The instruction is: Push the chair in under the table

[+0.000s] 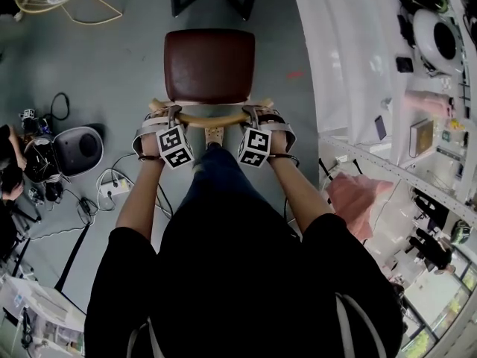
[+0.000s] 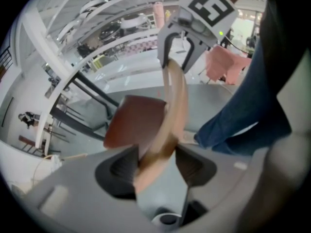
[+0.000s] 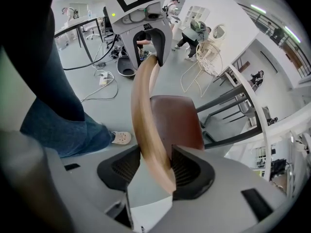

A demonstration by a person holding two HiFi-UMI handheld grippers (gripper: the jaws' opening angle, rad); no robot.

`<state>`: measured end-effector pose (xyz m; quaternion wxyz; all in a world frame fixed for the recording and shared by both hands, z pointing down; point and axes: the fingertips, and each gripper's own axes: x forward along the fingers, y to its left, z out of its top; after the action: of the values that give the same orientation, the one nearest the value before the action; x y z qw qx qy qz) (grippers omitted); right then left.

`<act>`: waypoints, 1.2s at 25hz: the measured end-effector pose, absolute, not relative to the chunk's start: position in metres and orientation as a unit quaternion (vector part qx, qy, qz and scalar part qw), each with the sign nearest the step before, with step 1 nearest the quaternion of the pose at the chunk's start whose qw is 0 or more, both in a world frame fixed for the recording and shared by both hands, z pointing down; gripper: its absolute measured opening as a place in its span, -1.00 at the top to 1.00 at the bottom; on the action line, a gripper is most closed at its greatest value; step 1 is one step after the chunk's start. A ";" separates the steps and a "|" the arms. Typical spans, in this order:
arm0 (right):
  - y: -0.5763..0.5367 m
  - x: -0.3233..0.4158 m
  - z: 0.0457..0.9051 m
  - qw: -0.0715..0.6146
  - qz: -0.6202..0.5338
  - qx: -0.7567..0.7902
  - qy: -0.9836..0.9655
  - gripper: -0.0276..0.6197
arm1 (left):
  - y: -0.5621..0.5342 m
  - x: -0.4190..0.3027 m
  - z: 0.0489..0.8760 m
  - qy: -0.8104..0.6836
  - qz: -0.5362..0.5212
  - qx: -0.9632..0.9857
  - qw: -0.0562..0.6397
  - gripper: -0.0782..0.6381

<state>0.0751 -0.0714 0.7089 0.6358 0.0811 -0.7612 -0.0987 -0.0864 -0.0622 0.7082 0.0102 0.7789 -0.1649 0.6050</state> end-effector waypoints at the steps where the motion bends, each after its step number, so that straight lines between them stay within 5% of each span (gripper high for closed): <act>1: -0.079 0.075 0.708 0.635 -0.101 0.080 -0.762 0.35 | -0.069 -0.086 0.708 -0.166 0.606 0.778 0.011 0.10; 30: -0.225 0.055 0.710 0.652 -0.101 0.099 -0.745 0.35 | -0.215 -0.108 0.712 -0.162 0.601 0.782 0.000 0.10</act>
<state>0.0547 -0.2253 0.7096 0.6521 0.0987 -0.7448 -0.1011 -0.1083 -0.2151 0.7125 -0.0002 0.7824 -0.1621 0.6014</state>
